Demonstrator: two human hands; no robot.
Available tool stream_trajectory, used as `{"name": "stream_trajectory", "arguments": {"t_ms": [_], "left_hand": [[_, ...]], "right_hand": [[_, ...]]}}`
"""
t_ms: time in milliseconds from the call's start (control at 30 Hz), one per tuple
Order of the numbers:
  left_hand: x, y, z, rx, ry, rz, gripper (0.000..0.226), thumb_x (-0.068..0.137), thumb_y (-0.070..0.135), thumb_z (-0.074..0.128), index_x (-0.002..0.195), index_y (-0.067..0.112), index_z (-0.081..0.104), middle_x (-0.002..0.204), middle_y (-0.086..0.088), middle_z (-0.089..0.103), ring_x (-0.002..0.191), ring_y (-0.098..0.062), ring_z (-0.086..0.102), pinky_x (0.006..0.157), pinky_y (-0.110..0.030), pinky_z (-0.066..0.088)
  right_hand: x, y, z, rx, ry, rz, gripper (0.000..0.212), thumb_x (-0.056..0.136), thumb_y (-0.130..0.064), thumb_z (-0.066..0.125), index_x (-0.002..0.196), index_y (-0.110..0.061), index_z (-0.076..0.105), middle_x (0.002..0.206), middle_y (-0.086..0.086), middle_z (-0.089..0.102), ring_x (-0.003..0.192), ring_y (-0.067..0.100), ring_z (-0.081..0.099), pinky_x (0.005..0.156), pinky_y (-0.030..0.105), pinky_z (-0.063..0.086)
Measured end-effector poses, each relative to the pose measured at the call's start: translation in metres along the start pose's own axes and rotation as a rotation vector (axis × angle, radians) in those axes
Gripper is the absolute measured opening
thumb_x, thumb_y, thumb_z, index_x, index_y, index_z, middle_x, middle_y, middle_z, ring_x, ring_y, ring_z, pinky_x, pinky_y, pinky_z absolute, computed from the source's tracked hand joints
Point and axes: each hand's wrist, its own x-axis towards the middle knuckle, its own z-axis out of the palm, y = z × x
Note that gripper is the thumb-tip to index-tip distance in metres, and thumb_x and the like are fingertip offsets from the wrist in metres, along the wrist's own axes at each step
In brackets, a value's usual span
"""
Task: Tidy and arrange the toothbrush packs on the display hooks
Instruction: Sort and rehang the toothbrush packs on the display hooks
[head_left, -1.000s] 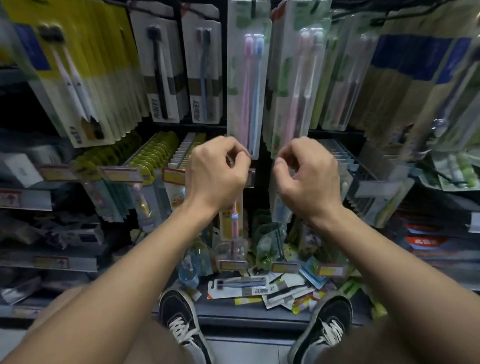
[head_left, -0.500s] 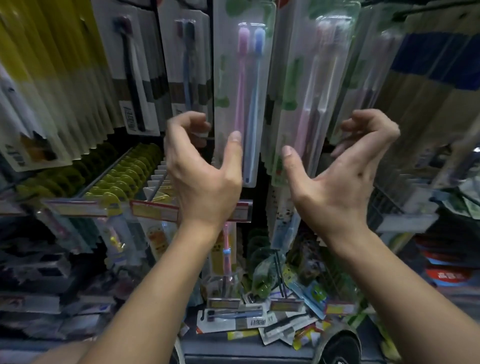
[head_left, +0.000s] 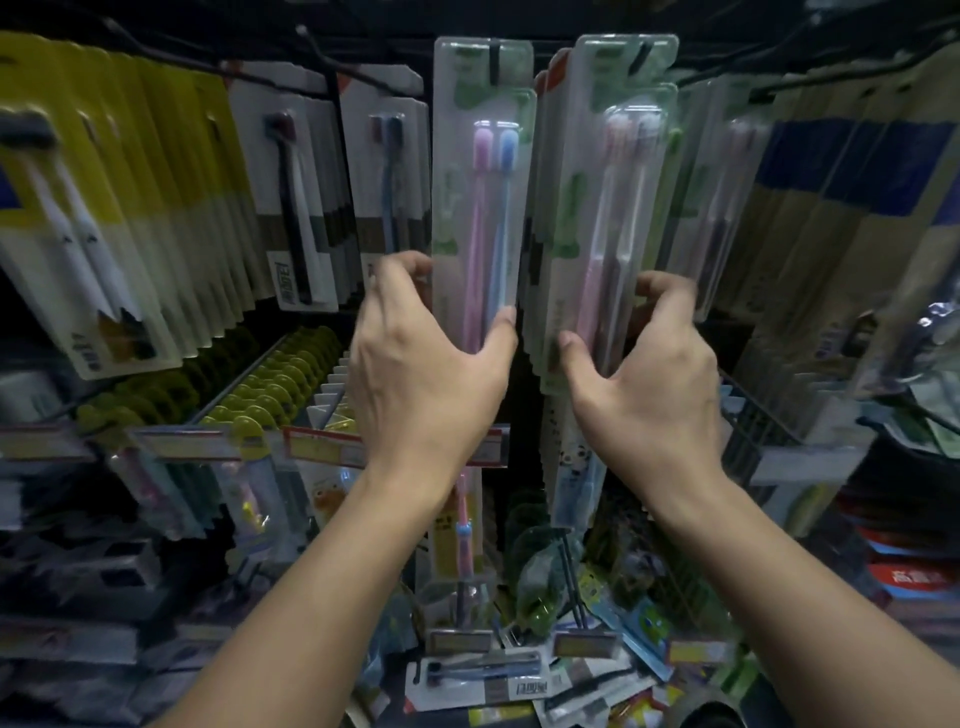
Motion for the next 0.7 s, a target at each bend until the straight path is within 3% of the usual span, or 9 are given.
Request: {"name": "stream_trajectory", "arguments": {"t_ms": [100, 267, 367, 467, 567, 633, 700], "left_hand": [[-0.0052, 0.0023, -0.0004, 0.025, 0.001, 0.002, 0.062, 0.084, 0.053, 0.077, 0.129, 0.019, 0.051, 0.118, 0.002, 0.062, 0.106, -0.020, 0.061, 0.087, -0.039, 0.053], [-0.0053, 0.0024, -0.0005, 0.003, -0.036, -0.025, 0.060, 0.086, 0.050, 0.077, 0.129, 0.018, 0.049, 0.118, 0.003, 0.060, 0.092, -0.009, 0.053, 0.075, -0.020, 0.038], [-0.0023, 0.0004, 0.0001, -0.073, -0.059, -0.035, 0.059, 0.086, 0.048, 0.077, 0.128, 0.021, 0.046, 0.111, 0.005, 0.063, 0.091, -0.013, 0.063, 0.072, -0.019, 0.045], [-0.0038, -0.0004, -0.0011, -0.122, -0.039, -0.047, 0.059, 0.087, 0.045, 0.078, 0.130, 0.022, 0.047, 0.107, 0.007, 0.065, 0.092, -0.014, 0.066, 0.078, -0.033, 0.057], [-0.0074, -0.0003, -0.0026, -0.133, -0.027, -0.022, 0.062, 0.088, 0.044, 0.078, 0.137, 0.021, 0.048, 0.115, 0.004, 0.066, 0.100, -0.016, 0.067, 0.085, -0.038, 0.058], [-0.0088, -0.0003, -0.0036, -0.125, -0.035, -0.007, 0.069, 0.090, 0.043, 0.077, 0.147, 0.020, 0.046, 0.131, 0.000, 0.066, 0.116, -0.019, 0.066, 0.098, -0.038, 0.057], [-0.0084, 0.0000, -0.0057, -0.104, -0.033, 0.001, 0.076, 0.092, 0.041, 0.076, 0.156, 0.019, 0.042, 0.149, 0.001, 0.059, 0.135, -0.015, 0.057, 0.112, -0.028, 0.047]], "right_hand": [[-0.0018, 0.0003, 0.0007, 0.014, -0.004, 0.005, 0.064, 0.091, -0.045, 0.072, 0.139, -0.016, 0.041, 0.096, 0.006, 0.070, 0.082, 0.030, 0.069, 0.069, 0.041, 0.055], [-0.0030, 0.0034, 0.0006, 0.049, -0.017, 0.006, 0.062, 0.092, -0.044, 0.070, 0.139, -0.015, 0.042, 0.088, 0.004, 0.069, 0.074, 0.028, 0.067, 0.062, 0.034, 0.046], [-0.0034, 0.0049, 0.0011, 0.068, -0.028, 0.009, 0.062, 0.093, -0.044, 0.070, 0.140, -0.015, 0.042, 0.084, 0.002, 0.065, 0.070, 0.026, 0.064, 0.061, 0.030, 0.039], [-0.0039, 0.0068, 0.0023, 0.080, -0.034, 0.002, 0.064, 0.094, -0.045, 0.069, 0.142, -0.015, 0.040, 0.086, 0.005, 0.068, 0.068, 0.025, 0.065, 0.060, 0.029, 0.040], [-0.0040, 0.0073, 0.0027, 0.074, -0.040, -0.021, 0.064, 0.095, -0.045, 0.067, 0.144, -0.017, 0.038, 0.088, 0.007, 0.070, 0.069, 0.025, 0.067, 0.059, 0.033, 0.049], [-0.0040, 0.0072, 0.0007, 0.073, -0.034, -0.039, 0.064, 0.095, -0.045, 0.067, 0.145, -0.018, 0.038, 0.091, 0.007, 0.071, 0.071, 0.026, 0.069, 0.061, 0.037, 0.054], [-0.0038, 0.0065, -0.0023, 0.083, -0.017, -0.060, 0.065, 0.095, -0.044, 0.067, 0.147, -0.019, 0.038, 0.095, 0.007, 0.072, 0.073, 0.025, 0.069, 0.062, 0.037, 0.055]]}}
